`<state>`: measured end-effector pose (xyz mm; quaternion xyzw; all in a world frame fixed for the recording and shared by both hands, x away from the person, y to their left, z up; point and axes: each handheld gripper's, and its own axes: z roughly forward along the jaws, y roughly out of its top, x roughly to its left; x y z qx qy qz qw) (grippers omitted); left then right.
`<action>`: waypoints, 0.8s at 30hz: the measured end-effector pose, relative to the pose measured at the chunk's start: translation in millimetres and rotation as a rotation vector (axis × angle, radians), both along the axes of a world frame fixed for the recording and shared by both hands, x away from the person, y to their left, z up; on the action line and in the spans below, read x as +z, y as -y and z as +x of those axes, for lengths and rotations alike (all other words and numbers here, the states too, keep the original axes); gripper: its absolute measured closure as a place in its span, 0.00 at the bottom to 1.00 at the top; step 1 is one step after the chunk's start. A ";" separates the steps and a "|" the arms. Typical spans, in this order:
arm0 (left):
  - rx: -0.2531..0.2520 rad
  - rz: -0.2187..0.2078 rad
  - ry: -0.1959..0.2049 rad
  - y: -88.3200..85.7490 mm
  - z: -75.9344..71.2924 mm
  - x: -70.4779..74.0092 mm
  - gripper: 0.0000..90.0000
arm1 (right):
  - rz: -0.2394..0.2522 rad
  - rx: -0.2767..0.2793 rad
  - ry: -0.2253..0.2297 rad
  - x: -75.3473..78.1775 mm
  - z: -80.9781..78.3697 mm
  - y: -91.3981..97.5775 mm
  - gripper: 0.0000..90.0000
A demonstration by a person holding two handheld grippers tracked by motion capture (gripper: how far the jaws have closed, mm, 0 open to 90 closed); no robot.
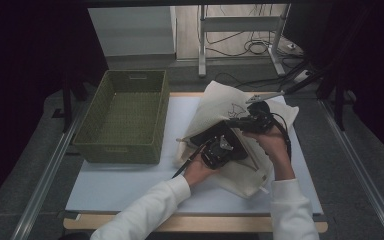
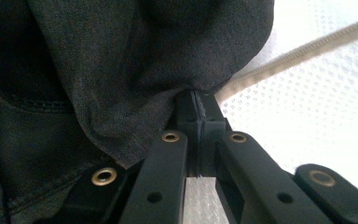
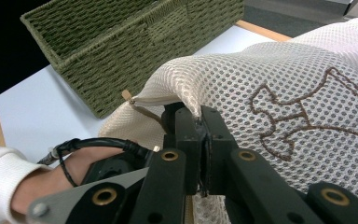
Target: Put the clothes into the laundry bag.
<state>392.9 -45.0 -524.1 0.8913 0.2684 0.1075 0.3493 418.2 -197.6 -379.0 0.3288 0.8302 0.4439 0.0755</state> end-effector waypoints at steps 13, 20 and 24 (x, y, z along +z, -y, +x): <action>0.066 -0.004 0.010 2.7 11.8 2.1 1.00 | 0.009 -0.004 0.000 0.8 -0.1 0.9 0.97; 0.077 -0.006 0.013 2.9 13.5 1.8 1.00 | 0.011 -0.007 -0.002 0.6 0.2 1.3 0.97; -0.017 0.028 0.055 -3.1 28.7 1.7 1.00 | 0.010 -0.007 0.000 0.7 0.0 1.1 0.97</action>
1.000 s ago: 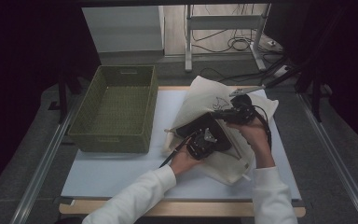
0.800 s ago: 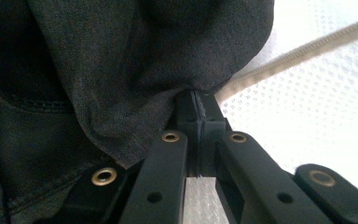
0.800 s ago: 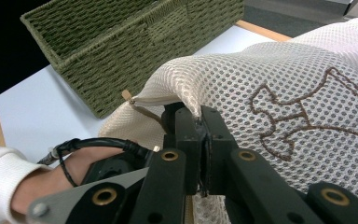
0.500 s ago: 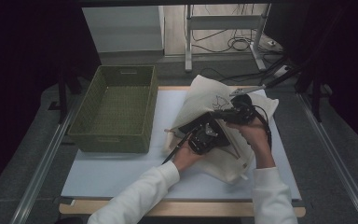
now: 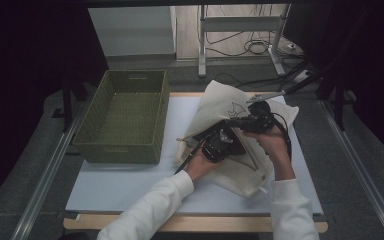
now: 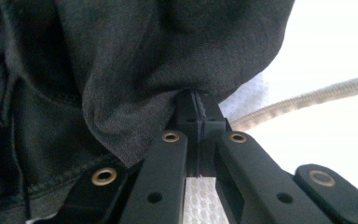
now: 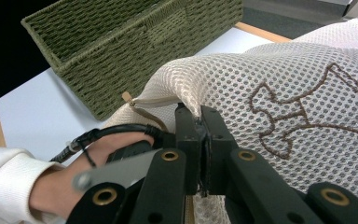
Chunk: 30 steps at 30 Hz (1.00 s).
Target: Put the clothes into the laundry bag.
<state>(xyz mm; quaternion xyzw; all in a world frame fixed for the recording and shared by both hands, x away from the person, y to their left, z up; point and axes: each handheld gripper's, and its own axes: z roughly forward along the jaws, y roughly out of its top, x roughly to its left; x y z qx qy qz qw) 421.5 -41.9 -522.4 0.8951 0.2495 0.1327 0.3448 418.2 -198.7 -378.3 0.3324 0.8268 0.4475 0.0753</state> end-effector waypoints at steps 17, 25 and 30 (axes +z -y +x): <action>-0.073 -0.020 0.059 -16.3 -33.5 17.6 0.98 | 0.012 -0.015 -0.003 -2.3 3.1 3.5 0.97; 0.009 -0.117 0.009 -52.1 -60.4 35.1 0.94 | 0.018 -0.025 -0.007 -4.5 4.8 5.1 0.97; 0.048 -0.125 0.010 -79.2 -64.1 36.2 0.90 | 0.014 -0.026 -0.010 -6.1 5.8 4.6 0.97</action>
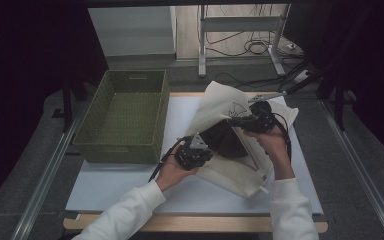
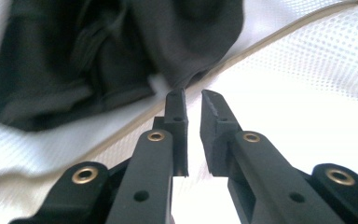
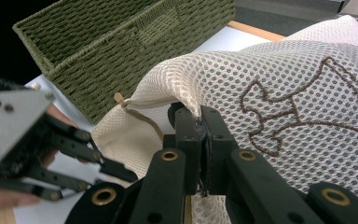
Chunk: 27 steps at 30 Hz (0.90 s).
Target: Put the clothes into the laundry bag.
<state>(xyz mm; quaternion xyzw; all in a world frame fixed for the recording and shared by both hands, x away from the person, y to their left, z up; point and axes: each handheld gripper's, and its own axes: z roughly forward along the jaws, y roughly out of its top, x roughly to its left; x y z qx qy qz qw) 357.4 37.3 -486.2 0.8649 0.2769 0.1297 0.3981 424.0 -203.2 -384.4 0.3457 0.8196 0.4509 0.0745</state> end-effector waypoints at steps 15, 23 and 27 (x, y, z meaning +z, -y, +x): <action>0.111 0.032 -0.066 -21.2 6.3 -19.2 0.45 | -0.006 0.003 0.000 -0.9 -0.4 -1.0 0.97; 0.111 0.068 -0.059 -17.8 5.5 -23.5 0.36 | -0.010 0.004 -0.002 -1.5 -0.5 -2.2 0.97; 0.093 0.053 -0.058 -21.2 6.2 -26.8 0.37 | -0.014 0.009 -0.008 -3.4 0.5 -3.3 0.97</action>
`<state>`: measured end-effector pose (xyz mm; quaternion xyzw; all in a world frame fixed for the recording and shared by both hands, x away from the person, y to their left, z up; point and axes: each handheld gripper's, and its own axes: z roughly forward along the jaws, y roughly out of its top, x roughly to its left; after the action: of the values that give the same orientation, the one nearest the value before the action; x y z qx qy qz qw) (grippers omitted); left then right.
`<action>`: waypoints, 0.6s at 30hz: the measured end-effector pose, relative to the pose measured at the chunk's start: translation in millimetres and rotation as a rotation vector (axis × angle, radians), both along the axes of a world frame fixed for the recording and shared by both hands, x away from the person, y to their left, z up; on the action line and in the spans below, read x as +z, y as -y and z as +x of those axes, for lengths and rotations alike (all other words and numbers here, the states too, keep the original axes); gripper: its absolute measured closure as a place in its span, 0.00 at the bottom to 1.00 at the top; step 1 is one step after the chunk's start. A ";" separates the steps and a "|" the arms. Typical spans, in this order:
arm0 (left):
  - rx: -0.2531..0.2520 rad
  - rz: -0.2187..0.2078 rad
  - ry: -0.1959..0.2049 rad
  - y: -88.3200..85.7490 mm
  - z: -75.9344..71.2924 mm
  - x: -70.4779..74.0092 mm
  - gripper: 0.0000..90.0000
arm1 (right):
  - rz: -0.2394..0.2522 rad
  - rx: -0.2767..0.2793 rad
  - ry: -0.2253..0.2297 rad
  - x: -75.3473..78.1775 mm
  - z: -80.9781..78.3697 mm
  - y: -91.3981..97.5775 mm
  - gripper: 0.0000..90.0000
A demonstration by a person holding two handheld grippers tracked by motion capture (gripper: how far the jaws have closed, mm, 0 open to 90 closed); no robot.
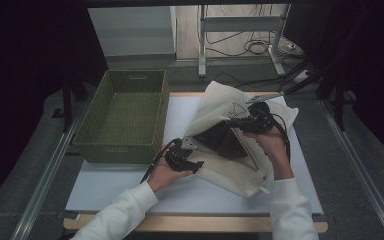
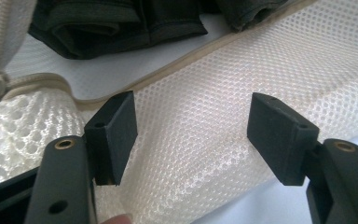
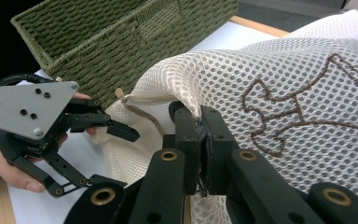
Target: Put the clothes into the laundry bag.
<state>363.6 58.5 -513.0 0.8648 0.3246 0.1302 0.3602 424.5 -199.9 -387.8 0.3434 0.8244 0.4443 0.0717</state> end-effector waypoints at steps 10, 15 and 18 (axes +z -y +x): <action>-0.037 0.044 -0.062 8.2 -0.2 -14.9 0.40 | -0.010 0.006 -0.018 -4.0 1.3 -1.7 0.97; -0.031 0.041 -0.074 7.6 1.6 -15.9 0.48 | -0.015 0.005 -0.020 -4.9 1.2 -2.7 0.96; -0.023 0.041 -0.065 4.6 3.4 -15.4 0.60 | -0.016 0.004 -0.021 -5.1 1.2 -2.9 0.97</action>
<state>367.0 53.9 -528.4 0.8794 0.3236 0.1047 0.3332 425.6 -197.1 -392.9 0.3456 0.8293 0.4343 0.0649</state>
